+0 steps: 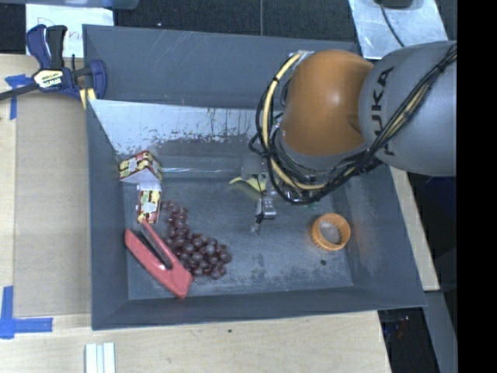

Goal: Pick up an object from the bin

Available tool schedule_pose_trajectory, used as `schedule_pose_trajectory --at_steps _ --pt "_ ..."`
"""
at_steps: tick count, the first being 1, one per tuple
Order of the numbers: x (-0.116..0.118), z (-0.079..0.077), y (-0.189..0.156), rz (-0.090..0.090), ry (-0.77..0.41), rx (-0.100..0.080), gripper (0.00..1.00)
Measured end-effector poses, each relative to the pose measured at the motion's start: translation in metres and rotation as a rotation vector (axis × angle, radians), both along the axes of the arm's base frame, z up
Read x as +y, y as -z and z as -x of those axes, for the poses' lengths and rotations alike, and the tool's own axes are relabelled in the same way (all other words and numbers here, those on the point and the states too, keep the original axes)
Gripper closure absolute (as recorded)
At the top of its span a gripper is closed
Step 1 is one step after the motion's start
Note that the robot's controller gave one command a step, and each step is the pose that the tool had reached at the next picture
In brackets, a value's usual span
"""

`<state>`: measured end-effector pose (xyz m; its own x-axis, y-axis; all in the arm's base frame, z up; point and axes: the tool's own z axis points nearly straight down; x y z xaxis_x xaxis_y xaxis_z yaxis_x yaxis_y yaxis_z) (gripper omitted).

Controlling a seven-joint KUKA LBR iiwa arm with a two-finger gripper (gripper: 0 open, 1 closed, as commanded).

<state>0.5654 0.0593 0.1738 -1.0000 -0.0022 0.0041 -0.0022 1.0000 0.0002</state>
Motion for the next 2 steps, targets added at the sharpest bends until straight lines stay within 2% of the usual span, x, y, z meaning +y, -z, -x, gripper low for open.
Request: schedule_pose_trajectory --at_steps 1,2 --pt "0.0 -0.002 -0.003 0.0 0.001 -0.007 0.0" --pt "0.056 0.033 0.089 0.001 -0.075 -0.012 0.0"
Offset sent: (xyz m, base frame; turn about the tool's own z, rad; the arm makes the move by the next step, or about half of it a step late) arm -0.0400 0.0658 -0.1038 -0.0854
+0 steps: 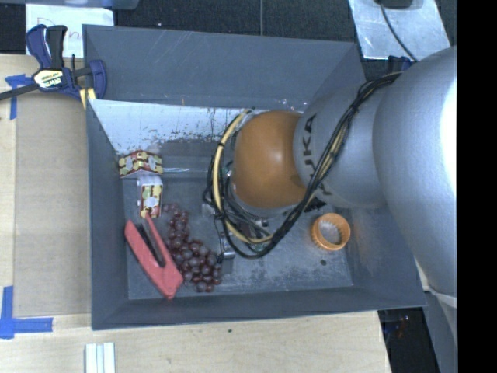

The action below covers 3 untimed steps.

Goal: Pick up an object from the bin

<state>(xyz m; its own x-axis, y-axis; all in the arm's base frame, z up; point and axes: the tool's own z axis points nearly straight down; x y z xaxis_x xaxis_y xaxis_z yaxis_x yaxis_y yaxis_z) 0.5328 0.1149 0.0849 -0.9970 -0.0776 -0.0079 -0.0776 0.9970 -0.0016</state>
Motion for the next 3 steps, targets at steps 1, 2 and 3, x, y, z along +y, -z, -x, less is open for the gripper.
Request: schedule_pose_trajectory --at_steps 1,2,3 --pt "0.014 0.004 -0.003 0.0 -0.01 -0.003 0.0" --pt "0.076 0.032 -0.016 0.004 0.051 -0.001 0.0" --pt "0.091 0.014 0.01 0.022 -0.135 -0.003 0.0"
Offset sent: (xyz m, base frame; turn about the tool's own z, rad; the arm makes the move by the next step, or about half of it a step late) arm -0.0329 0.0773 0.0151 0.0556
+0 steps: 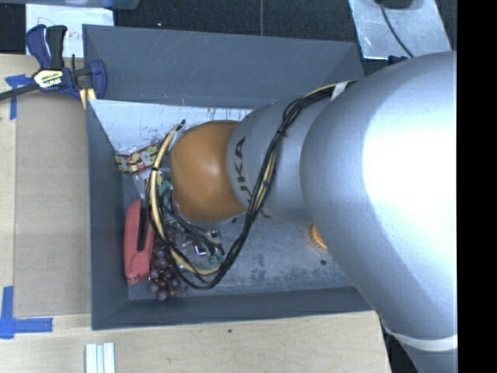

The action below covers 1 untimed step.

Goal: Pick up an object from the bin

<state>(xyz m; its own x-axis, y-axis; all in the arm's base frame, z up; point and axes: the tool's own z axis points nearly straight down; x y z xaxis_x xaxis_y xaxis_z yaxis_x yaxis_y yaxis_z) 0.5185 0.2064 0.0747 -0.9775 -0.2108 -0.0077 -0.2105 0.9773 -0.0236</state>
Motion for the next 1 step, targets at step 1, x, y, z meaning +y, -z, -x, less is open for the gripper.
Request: schedule_pose_trajectory --at_steps 1 --pt "-0.0363 -0.0202 -0.0004 -0.031 0.542 -0.016 1.0"
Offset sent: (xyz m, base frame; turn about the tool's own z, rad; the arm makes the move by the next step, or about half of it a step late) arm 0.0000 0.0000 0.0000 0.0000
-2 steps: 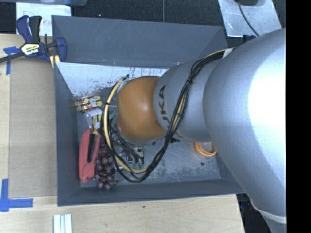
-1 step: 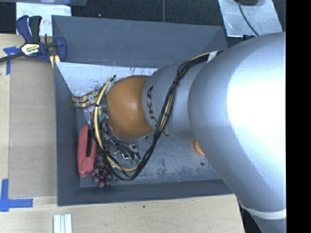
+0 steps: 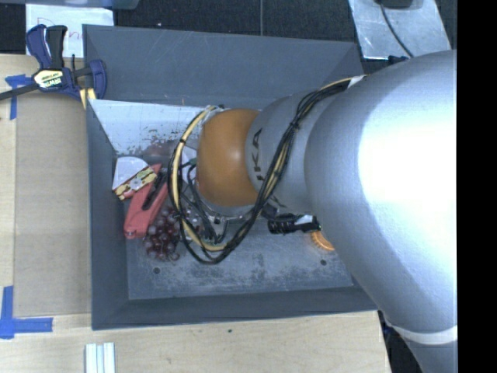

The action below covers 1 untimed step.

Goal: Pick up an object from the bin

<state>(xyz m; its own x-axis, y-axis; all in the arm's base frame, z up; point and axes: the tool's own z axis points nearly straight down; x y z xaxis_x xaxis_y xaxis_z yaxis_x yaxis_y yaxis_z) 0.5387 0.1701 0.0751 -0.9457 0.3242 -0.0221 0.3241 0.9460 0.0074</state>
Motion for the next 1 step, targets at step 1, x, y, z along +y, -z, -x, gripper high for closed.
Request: schedule_pose_trajectory --at_steps 1 --pt "0.0 0.0 -0.0003 0.0 0.0 0.0 1.0"
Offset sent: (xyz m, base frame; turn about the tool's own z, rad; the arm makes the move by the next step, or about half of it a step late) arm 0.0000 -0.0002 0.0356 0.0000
